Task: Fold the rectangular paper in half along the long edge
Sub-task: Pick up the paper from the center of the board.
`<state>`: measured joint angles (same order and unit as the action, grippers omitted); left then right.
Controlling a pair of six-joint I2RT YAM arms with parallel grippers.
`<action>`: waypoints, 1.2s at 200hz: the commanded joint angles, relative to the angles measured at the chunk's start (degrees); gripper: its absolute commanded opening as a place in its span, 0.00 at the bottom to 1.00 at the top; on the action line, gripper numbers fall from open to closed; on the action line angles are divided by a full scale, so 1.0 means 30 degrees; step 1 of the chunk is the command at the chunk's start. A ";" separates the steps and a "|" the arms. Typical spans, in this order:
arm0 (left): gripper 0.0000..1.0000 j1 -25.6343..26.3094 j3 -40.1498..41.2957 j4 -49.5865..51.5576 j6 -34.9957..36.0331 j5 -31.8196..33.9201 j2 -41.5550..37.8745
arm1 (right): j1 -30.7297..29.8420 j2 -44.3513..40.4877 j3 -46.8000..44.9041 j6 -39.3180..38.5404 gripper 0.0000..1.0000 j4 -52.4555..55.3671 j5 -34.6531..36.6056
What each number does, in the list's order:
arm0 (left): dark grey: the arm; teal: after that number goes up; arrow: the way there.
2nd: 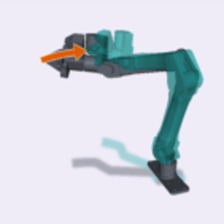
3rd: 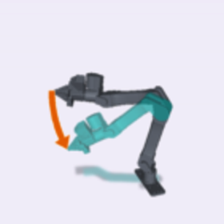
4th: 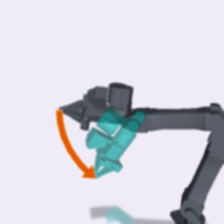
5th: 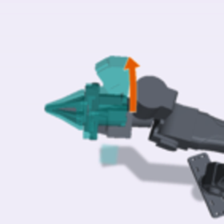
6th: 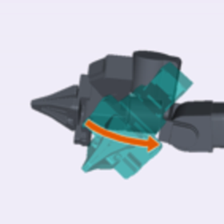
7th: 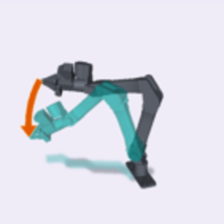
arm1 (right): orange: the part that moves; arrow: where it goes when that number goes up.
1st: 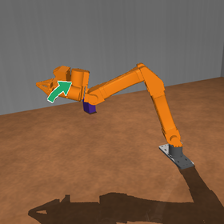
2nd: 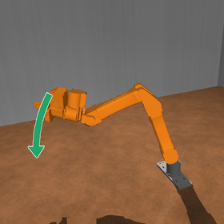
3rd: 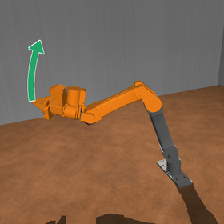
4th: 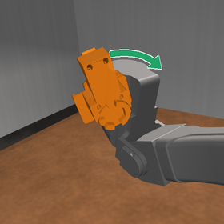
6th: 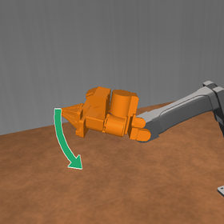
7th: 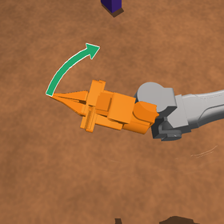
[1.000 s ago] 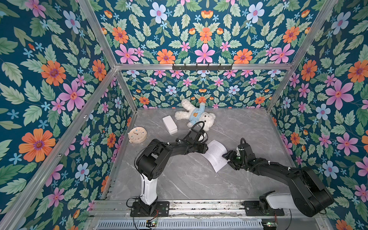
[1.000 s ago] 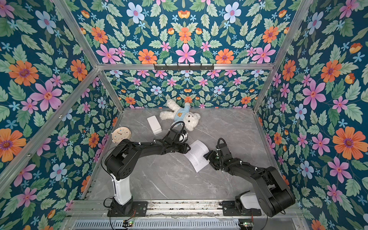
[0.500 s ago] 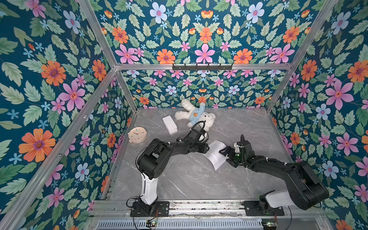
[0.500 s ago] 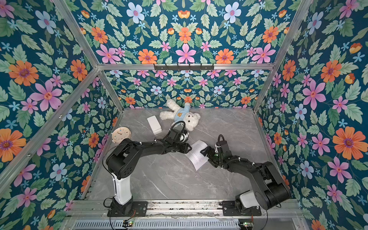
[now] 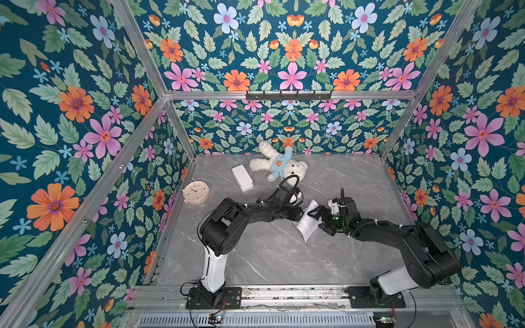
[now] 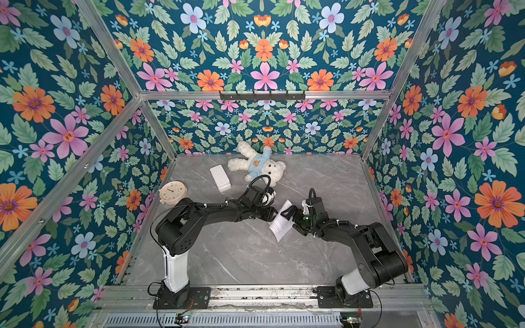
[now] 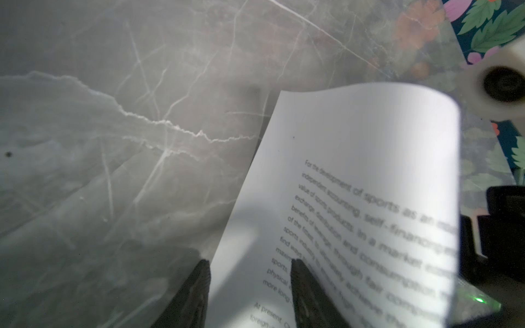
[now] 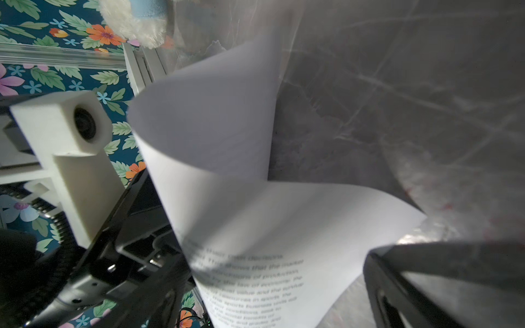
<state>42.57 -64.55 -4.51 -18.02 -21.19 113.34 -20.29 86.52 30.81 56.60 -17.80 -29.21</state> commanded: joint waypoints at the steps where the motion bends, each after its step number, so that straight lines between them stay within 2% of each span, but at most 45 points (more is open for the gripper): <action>1: 0.50 0.0055 0.0058 0.2646 0.0000 0.0153 0.0218 | -0.0006 -0.0011 -0.0015 -0.0248 0.99 -0.0085 -0.0258; 45: 0.50 0.0167 -0.0077 0.2610 0.0030 0.0016 0.0245 | -0.0029 0.0123 0.0203 -0.0409 0.99 -0.0377 -0.0549; 76: 0.51 0.0186 -0.0004 0.2706 0.0067 0.0332 0.0249 | 0.0018 0.0050 0.0194 -0.0301 0.91 0.0158 -0.0387; 88: 0.51 0.0167 -0.0015 0.2706 0.0089 0.0462 0.0219 | 0.0068 0.0039 0.0106 -0.0219 0.87 0.0155 -0.0370; 102: 0.51 0.0167 -0.0008 0.2735 0.0117 0.0565 0.0211 | 0.0133 0.0048 0.0058 -0.0147 0.76 0.0148 -0.0348; 128: 0.53 0.0183 0.0044 0.2706 0.0146 0.0931 -0.0007 | 0.0179 -0.0005 -0.0005 -0.0017 0.69 0.0221 -0.0312; 147: 0.54 0.0167 0.0140 0.2675 0.0214 0.1356 -0.0264 | 0.0275 -0.0012 -0.0072 0.0032 0.54 0.0295 -0.0337; 183: 0.55 0.0171 0.0263 0.2635 0.0224 0.2161 -0.0710 | 0.0332 -0.0180 -0.0081 -0.0024 0.52 0.0279 -0.0345; 205: 0.57 0.0126 0.0434 0.2487 0.0145 0.3130 -0.1513 | 0.0349 -0.0432 -0.0157 -0.0114 0.47 0.0339 -0.0198; 240: 0.68 -0.0008 0.1523 0.1590 -0.0139 0.6093 -0.3750 | 0.0384 -0.1077 -0.0162 -0.0565 0.46 0.0338 -0.0114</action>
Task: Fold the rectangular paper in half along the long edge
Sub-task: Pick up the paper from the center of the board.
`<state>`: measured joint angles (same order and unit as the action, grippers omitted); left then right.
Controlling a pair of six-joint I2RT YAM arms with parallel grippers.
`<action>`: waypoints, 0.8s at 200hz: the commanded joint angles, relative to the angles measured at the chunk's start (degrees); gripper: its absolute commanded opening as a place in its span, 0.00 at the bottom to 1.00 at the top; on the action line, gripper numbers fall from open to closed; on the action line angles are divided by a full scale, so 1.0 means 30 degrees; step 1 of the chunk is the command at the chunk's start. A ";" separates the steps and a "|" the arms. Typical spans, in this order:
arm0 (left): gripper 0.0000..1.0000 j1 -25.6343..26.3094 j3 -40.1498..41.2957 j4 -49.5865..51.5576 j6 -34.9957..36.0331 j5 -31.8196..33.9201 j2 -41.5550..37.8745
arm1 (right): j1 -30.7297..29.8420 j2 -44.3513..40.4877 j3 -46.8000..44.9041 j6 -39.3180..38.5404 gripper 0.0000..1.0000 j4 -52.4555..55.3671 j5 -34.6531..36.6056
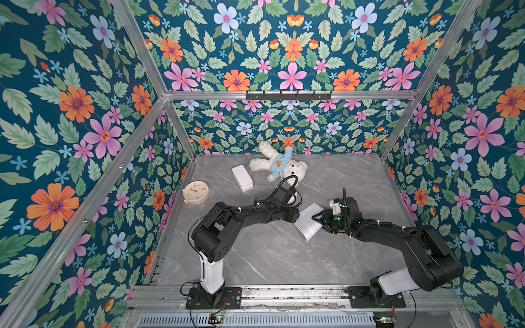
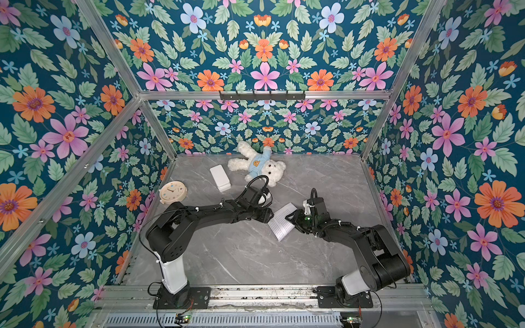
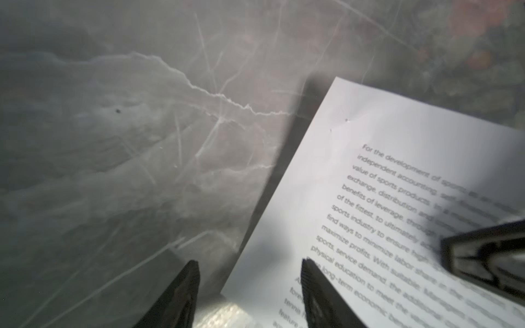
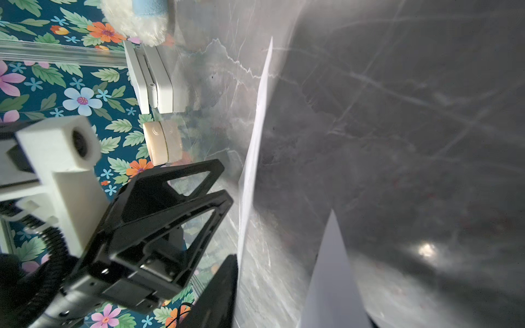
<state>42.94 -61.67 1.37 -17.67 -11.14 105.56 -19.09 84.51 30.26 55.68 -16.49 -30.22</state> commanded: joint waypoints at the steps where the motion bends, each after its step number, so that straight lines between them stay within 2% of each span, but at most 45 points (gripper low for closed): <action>1: 0.68 -0.0133 0.0612 -0.0398 -0.0273 0.2846 -0.1223 | -0.0020 -0.0416 0.0020 -0.0284 0.46 -0.0099 0.0225; 34: 0.74 -0.0190 0.3067 -0.2666 -0.1462 0.5562 -0.4009 | 0.0026 -0.1020 0.0152 -0.0794 0.42 -0.0208 0.0432; 55: 0.79 -0.0181 0.5407 -0.6126 -0.2162 0.5157 -0.5888 | 0.0103 -0.1453 0.0210 -0.0949 0.42 -0.0686 0.0699; 69: 0.90 -0.0180 0.6703 -0.8693 -0.3179 0.4024 -0.6678 | 0.0135 -0.1746 0.0325 -0.1129 0.42 -0.1087 0.0807; 84: 0.99 -0.0191 0.8065 -1.2347 -0.5053 0.2335 -0.7023 | 0.0167 -0.2137 0.0559 -0.1352 0.42 -0.1349 0.0895; 112: 0.99 -0.0137 1.0239 -2.0638 -1.0370 0.0729 -0.5924 | 0.0171 -0.3280 0.0925 -0.1451 0.42 -0.1773 0.1430; 139: 0.99 -0.0097 1.0235 -2.4490 -1.5015 -0.0322 -0.4490 | 0.0168 -0.4452 0.0816 -0.1392 0.42 -0.2812 0.2279; 160: 0.99 -0.0001 1.0025 -2.6975 -1.7748 -0.0623 -0.3437 | 0.0154 -0.5059 0.0851 -0.1528 0.42 -0.3315 0.2790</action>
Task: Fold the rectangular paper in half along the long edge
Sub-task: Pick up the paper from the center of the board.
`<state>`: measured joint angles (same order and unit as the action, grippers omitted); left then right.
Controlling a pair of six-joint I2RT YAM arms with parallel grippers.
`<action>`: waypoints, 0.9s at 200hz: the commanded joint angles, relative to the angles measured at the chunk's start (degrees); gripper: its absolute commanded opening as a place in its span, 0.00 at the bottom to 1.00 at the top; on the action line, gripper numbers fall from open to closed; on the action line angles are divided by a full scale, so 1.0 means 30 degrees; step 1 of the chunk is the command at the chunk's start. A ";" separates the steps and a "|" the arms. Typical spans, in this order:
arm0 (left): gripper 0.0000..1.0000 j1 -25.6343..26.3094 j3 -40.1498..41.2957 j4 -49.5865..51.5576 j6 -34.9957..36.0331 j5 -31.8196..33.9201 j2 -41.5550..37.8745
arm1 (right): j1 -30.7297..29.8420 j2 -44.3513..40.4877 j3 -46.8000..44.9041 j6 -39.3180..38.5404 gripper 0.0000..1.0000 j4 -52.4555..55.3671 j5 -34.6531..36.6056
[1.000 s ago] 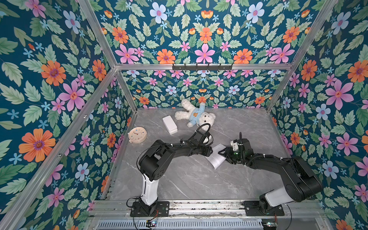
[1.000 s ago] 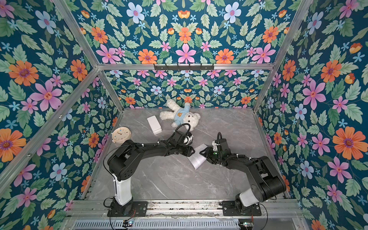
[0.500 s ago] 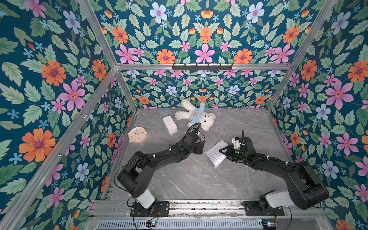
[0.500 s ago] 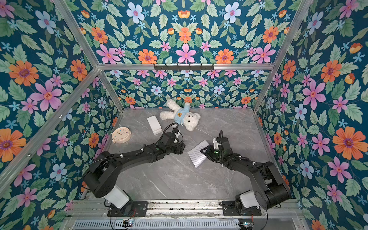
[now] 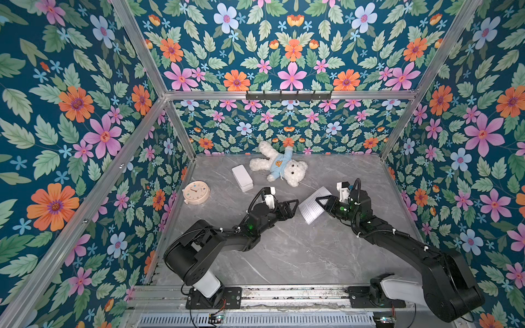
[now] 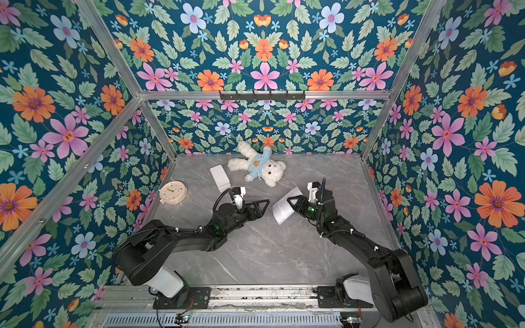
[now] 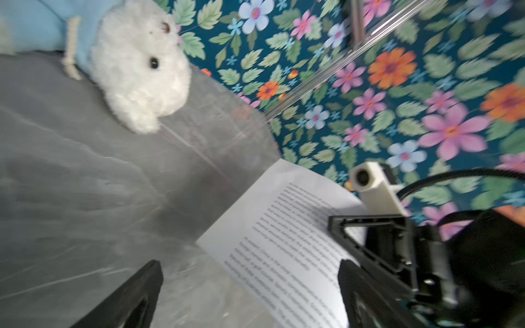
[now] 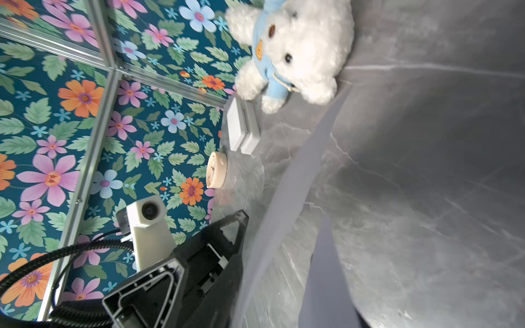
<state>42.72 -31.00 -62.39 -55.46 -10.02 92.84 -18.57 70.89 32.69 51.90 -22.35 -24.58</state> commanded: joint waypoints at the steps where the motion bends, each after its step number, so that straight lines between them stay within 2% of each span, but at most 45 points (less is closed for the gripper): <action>1: 0.99 0.0079 -0.0204 -0.5837 -0.5256 -0.1010 0.0837 | -0.0021 -0.0533 0.0067 -0.0273 0.42 -0.1351 0.0918; 28: 0.98 0.0388 -0.0171 -0.7747 -0.8019 -0.0483 0.1535 | -0.0017 -0.0669 0.0362 -0.0569 0.43 -0.1218 0.1122; 49: 0.96 0.0558 0.0756 -0.8341 -1.0234 0.1044 0.1519 | -0.0003 -0.0634 0.0246 -0.0506 0.43 -0.1754 0.1412; 84: 0.96 0.1072 0.1262 -0.7048 -1.0515 0.2384 0.1139 | -0.0021 -0.0233 -0.0026 -0.0039 0.43 -0.3462 0.1659; 146: 0.92 0.1930 0.0061 -1.0823 -1.2156 0.3571 0.4166 | -0.0035 0.0458 0.0522 0.0121 0.43 -0.5176 0.1659; 180: 0.91 0.1961 -0.0379 -1.1200 -1.2145 0.3467 0.4341 | -0.0208 0.0828 0.0907 0.0151 0.43 -0.5364 0.1369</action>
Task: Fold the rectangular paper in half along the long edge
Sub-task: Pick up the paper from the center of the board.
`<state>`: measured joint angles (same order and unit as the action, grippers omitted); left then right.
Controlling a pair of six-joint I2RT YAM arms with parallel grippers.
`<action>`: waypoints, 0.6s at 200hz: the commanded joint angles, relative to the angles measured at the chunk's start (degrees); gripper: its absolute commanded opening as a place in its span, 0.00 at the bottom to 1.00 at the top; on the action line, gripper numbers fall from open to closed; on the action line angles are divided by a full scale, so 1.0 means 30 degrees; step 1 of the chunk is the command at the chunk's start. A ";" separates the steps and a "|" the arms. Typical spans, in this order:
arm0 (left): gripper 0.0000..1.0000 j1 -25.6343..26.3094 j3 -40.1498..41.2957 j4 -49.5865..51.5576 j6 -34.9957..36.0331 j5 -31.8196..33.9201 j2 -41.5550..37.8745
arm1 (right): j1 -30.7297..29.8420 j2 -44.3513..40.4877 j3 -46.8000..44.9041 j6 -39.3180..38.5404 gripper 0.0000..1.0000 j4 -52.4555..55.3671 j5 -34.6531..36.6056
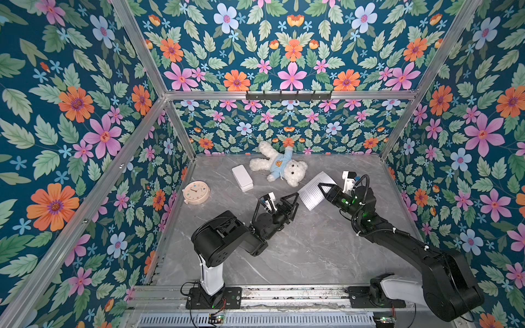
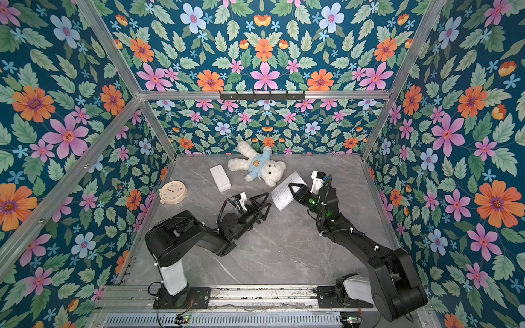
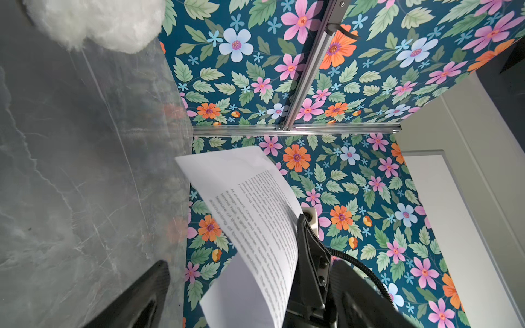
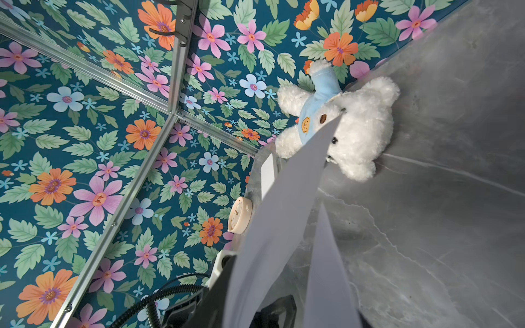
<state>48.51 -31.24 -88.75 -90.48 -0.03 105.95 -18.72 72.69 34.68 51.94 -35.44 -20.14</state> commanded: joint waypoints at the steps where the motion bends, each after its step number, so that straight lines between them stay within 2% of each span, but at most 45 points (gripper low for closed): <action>1: 0.91 0.0031 -0.0318 -0.2426 -0.0465 0.0133 -0.0037 | -0.0166 0.0247 0.0246 0.0142 0.43 -0.1024 -0.0126; 67: 0.85 0.0206 -0.0795 -0.2541 -0.0328 -0.0149 -0.0077 | -0.0503 0.0923 0.0131 0.0848 0.43 -0.2099 -0.0317; 91: 0.79 0.0192 -0.1112 -0.2646 -0.0339 -0.0191 0.0130 | -0.0603 0.1037 0.0160 0.0879 0.42 -0.2086 -0.0288; 120: 0.68 0.0250 -0.1286 -0.2787 -0.0293 -0.0251 0.0249 | -0.0657 0.0975 0.0108 0.0908 0.42 -0.1986 -0.0234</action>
<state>49.12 -34.63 -90.87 -91.13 -0.27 106.54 -20.47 75.70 34.96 53.84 -39.00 -20.80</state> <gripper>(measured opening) 0.723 0.420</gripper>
